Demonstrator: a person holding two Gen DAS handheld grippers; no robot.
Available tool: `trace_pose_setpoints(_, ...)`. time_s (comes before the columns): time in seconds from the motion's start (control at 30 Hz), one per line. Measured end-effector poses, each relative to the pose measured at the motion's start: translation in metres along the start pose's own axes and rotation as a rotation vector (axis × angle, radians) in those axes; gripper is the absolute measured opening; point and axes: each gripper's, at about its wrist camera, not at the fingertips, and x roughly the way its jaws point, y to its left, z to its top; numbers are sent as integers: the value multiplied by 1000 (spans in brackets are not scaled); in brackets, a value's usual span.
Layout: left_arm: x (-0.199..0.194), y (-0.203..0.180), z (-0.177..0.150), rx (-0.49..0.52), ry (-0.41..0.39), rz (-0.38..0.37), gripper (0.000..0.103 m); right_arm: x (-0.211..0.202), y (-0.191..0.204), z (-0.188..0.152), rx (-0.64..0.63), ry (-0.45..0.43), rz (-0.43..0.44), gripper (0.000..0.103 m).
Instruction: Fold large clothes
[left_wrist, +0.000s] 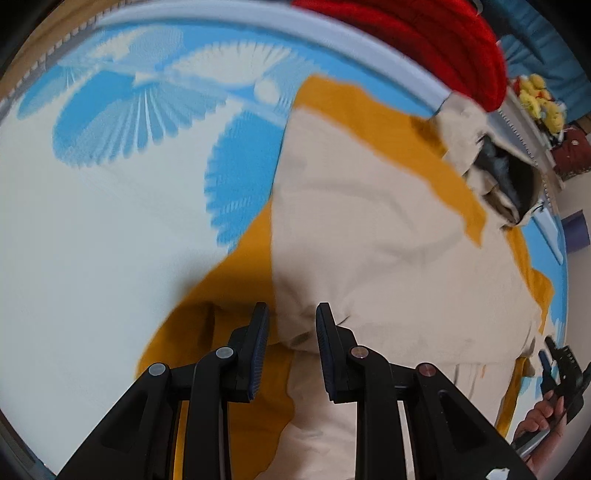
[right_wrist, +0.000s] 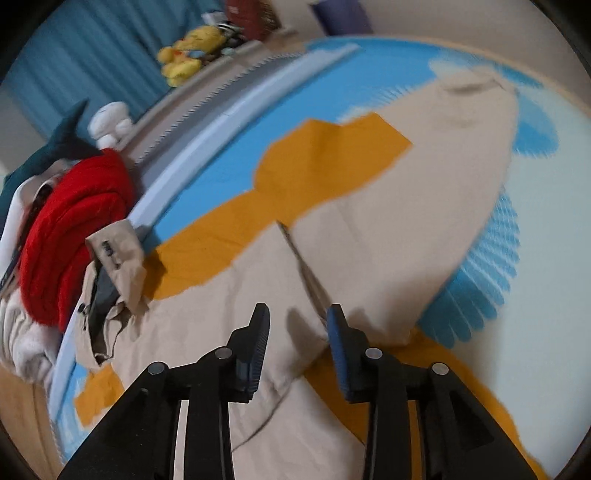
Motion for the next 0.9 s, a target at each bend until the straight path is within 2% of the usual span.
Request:
trace_pose_setpoints(0.03, 8, 4, -1, -14, 23, 6, 21, 4, 1, 0, -11, 19, 25, 36)
trace_pose_setpoints(0.07, 18, 9, -3, -34, 55, 22, 21, 19, 0, -2, -17, 92, 59, 40)
trace_pose_setpoints(0.13, 22, 11, -4, -40, 72, 40, 21, 40, -8, -8, -8, 212, 38, 41)
trace_pose_setpoints(0.17, 17, 7, -4, -29, 61, 59, 21, 45, -13, -11, -3, 239, 24, 39)
trace_pose_setpoints(0.23, 4, -3, -4, 7, 17, 75, 21, 37, -11, -6, -9, 215, 18, 39)
trace_pose_setpoints(0.27, -8, -13, -4, 50, -29, 88, 22, 33, -7, -2, -29, 203, 14, 39)
trace_pose_setpoints(0.4, -35, -39, -11, 144, -132, 104, 23, -2, 13, 13, -152, 83, 16, 39)
trace_pose_setpoints(0.57, -54, -68, -28, 248, -212, 148, 23, -54, 30, 26, -281, -33, 73, 39)
trace_pose_setpoints(0.63, -61, -75, -36, 278, -223, 143, 24, -74, 31, 29, -326, -72, 88, 39)
trace_pose_setpoints(0.73, -68, -88, -45, 309, -244, 142, 24, -102, 21, 40, -348, -116, 112, 39)
trace_pose_setpoints(0.9, -79, -106, -62, 370, -276, 153, 24, -137, -24, 66, -308, -173, 113, 39)
